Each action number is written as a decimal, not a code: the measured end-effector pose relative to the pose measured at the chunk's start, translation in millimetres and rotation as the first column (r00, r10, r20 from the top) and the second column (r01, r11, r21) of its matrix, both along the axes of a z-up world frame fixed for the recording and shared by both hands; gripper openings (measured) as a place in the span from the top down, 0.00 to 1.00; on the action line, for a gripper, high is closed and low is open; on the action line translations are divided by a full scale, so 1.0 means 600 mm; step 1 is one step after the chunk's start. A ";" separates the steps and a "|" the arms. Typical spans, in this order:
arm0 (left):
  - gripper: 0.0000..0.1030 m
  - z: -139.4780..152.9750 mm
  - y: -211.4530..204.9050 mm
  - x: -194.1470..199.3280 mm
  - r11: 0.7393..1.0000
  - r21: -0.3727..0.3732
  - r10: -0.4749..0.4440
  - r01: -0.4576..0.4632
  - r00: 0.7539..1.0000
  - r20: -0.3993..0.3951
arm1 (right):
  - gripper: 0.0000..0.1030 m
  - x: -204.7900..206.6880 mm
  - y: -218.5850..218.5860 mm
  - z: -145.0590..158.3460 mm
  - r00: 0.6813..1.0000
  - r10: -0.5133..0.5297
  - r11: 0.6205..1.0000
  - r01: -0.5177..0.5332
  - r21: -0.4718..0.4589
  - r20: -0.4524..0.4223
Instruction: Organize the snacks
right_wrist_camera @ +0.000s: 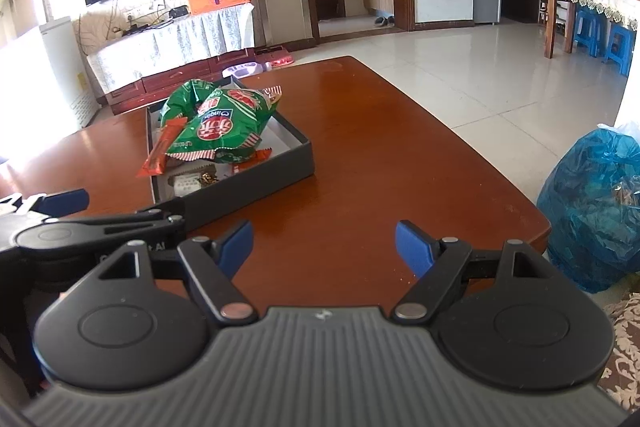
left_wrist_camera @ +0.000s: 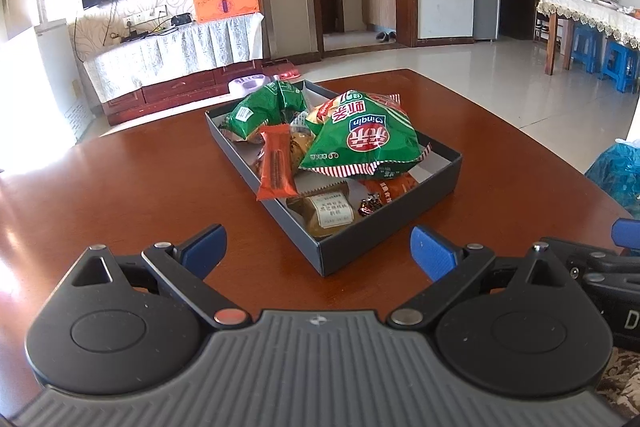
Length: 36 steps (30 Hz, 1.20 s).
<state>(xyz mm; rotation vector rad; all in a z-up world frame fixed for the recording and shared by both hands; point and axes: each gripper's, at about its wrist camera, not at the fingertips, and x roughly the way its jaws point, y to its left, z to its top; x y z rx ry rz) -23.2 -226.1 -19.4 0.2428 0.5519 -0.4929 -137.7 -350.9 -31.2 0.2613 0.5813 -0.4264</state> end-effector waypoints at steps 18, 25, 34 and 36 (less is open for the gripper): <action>0.03 0.007 0.008 0.010 1.000 -0.027 -0.003 0.003 1.000 -0.009 | 0.22 0.007 -0.006 -0.004 1.000 0.017 0.999 -0.016 0.030 -0.020; 0.03 0.006 0.008 0.010 1.000 -0.025 -0.006 0.005 1.000 -0.010 | 0.22 0.007 -0.007 -0.007 1.000 0.019 0.999 -0.018 0.042 -0.023; 0.03 0.007 0.010 0.012 0.999 -0.034 -0.008 0.007 1.000 -0.017 | 0.22 0.013 -0.003 -0.009 0.999 0.028 0.999 -0.027 0.030 -0.039; 0.03 0.007 0.011 0.012 0.999 -0.031 -0.007 0.006 1.000 -0.019 | 0.22 0.014 -0.002 -0.009 0.999 0.030 0.999 -0.029 0.029 -0.042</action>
